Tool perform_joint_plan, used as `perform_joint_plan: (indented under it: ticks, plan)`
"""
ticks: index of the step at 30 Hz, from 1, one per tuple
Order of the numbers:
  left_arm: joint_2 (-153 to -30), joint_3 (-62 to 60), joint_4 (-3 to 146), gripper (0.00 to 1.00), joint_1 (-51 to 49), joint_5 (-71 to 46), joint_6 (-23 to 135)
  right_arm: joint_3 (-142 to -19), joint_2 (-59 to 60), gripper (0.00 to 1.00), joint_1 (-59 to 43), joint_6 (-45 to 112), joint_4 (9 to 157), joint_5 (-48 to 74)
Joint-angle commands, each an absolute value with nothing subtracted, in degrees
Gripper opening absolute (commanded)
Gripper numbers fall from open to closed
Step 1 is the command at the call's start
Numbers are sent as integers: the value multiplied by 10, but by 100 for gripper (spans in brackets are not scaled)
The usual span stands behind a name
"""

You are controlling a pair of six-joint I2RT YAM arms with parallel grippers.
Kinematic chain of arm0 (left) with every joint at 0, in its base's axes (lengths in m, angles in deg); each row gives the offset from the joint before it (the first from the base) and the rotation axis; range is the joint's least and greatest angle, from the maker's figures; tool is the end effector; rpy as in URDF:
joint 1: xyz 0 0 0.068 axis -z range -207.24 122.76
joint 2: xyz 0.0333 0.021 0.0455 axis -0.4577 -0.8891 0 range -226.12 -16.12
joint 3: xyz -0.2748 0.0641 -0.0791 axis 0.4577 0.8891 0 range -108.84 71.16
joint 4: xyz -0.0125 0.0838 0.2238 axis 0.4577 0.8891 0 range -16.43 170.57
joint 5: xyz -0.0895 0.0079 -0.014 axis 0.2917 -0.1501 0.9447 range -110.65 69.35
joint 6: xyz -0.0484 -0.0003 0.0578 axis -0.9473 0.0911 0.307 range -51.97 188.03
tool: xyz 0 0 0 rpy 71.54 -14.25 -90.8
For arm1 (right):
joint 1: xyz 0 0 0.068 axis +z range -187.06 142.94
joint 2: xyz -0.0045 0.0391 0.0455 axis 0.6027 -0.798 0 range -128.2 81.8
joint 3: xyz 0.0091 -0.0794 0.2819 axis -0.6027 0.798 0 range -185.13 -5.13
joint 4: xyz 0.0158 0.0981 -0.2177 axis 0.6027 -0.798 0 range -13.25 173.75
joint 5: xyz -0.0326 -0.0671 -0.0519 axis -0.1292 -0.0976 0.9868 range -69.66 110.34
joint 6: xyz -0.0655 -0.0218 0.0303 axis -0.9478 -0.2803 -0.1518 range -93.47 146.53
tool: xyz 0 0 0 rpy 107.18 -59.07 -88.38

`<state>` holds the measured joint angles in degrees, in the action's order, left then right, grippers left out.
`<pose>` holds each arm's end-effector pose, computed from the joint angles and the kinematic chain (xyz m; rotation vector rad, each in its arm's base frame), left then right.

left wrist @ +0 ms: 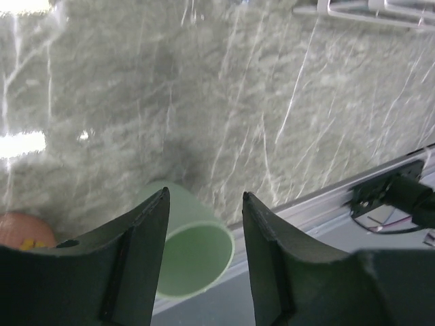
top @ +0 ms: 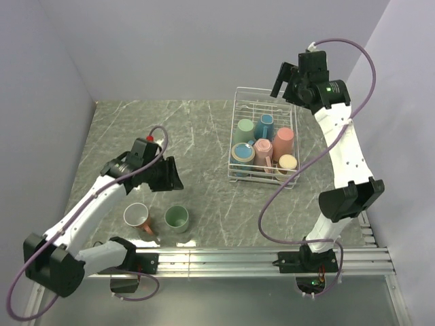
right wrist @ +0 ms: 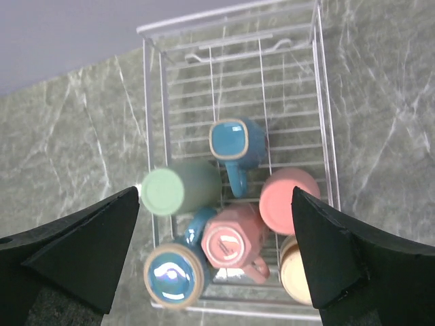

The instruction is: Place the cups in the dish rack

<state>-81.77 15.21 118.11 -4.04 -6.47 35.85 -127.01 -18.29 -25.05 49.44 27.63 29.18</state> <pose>0.1868 -0.0970 0.2849 -0.1003 2.6187 -0.6810 0.3601 0.0665 0.4545 0.2938 2.1476 0.1835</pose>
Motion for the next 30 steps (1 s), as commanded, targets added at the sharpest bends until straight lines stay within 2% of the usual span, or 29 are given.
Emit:
perform_joint_plan:
  ticks: [1,8,18,26,30]
  plan:
    - [-751,169,1208,52,-26,-111,359,-1220,-161,100,-254,496,287,280]
    - [-682,220,1242,51,-26,-123,328,-1137,-127,100,-253,506,323,251]
    - [-646,275,1245,50,-23,-98,316,-1107,-122,100,-251,508,330,246]
    - [-667,310,1233,47,-19,-79,303,-1064,-99,100,-251,511,341,247]
    - [-689,313,1229,41,-18,-79,300,-1060,-96,100,-251,510,339,251]
